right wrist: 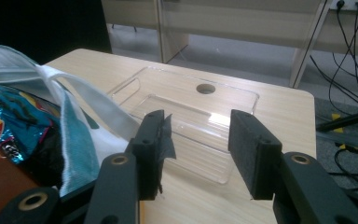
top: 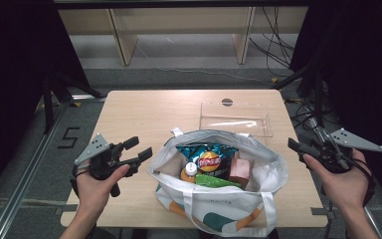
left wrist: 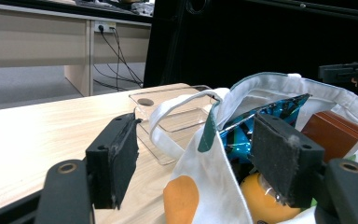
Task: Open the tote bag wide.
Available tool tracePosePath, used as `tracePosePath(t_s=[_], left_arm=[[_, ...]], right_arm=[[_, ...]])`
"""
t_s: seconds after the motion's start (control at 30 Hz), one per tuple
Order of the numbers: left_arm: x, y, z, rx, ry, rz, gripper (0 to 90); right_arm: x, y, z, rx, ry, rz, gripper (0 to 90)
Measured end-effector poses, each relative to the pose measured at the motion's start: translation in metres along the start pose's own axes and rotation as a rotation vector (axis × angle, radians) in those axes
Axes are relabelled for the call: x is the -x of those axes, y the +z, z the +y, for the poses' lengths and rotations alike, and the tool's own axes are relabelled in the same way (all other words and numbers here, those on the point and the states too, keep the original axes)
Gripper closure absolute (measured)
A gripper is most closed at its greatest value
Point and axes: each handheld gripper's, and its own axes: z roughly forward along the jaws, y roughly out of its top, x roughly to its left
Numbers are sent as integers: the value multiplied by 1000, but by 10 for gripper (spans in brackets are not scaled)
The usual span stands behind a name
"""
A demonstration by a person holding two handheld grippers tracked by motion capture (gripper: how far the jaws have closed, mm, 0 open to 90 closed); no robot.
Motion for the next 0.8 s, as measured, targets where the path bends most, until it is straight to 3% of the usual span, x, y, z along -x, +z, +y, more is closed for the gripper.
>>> tracePosePath(t_s=[0.17, 0.3, 0.47, 0.6, 0.67, 0.7, 0.73, 0.77, 0.8], left_arm=[[3, 3, 2, -13, 11, -6, 333], [8, 6, 7, -31, 30, -14, 362], [11, 11, 9, -50, 40, -22, 418], [16, 14, 10, -65, 55, -26, 440], [18, 17, 9, -94, 74, -30, 465], [18, 17, 9, -94, 74, -30, 469], [18, 18, 9, -104, 79, -33, 469], [18, 20, 7, -117, 81, -38, 478], [17, 22, 6, -129, 82, -39, 482]], right_arm=[[-4, -5, 2, 3, -15, 16, 567], [-13, -12, 5, 13, 41, 32, 565], [-21, -20, 8, 31, 1, 44, 559], [-30, -23, 9, 34, 10, 72, 555], [-34, -24, 9, 9, -39, 97, 551], [-39, -23, 9, 8, -2, 94, 551], [-39, -23, 9, 8, -2, 94, 551], [-37, -21, 8, -6, -58, 104, 551], [-40, -18, 7, -12, -34, 112, 552]])
